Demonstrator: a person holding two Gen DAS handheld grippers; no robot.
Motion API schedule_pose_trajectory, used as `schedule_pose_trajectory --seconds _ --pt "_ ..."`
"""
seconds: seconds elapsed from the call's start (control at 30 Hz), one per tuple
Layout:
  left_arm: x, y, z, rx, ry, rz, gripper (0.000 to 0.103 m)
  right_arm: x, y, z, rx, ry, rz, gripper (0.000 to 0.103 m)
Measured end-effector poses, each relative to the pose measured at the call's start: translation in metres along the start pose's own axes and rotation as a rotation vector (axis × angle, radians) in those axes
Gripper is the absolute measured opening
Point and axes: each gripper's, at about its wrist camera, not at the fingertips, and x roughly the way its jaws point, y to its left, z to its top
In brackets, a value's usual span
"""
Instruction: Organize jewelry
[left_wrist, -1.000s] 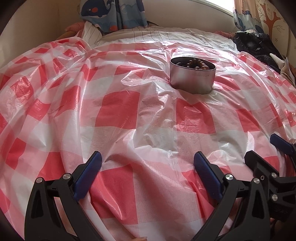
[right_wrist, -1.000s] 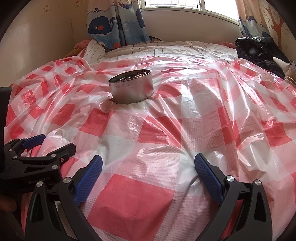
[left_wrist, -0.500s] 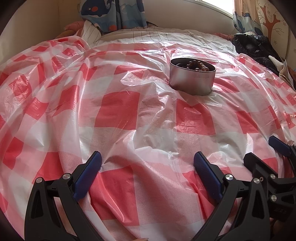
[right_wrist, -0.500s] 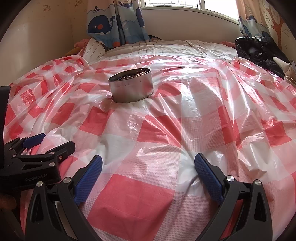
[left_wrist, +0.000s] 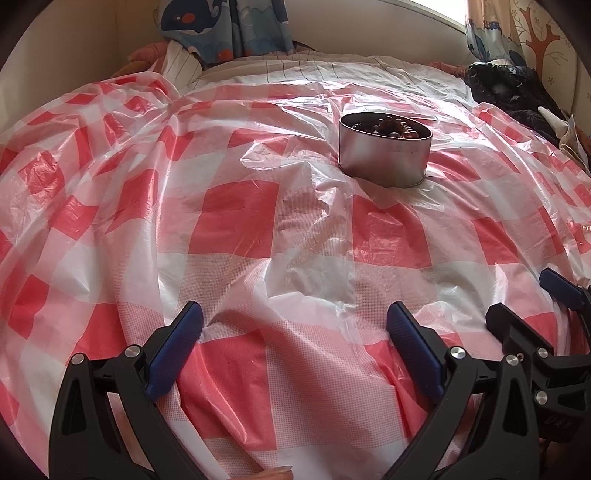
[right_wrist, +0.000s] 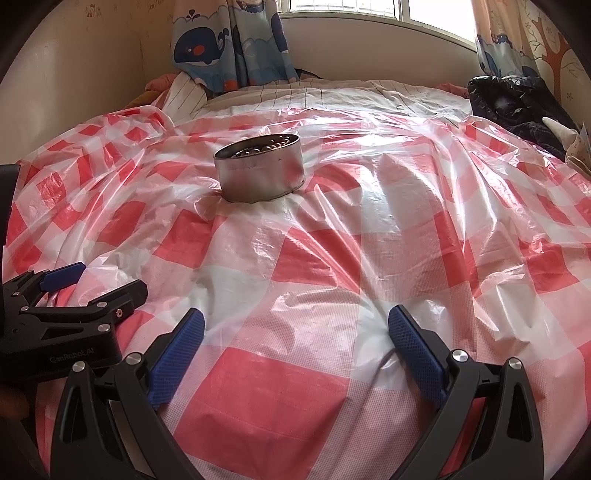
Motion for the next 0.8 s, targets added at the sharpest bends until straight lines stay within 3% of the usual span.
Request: schedule_pose_trajectory --seconds 0.8 --pt "-0.0015 0.0004 -0.0008 0.0 -0.013 0.001 0.096 0.0001 -0.0003 0.0002 0.001 0.001 0.001 0.095"
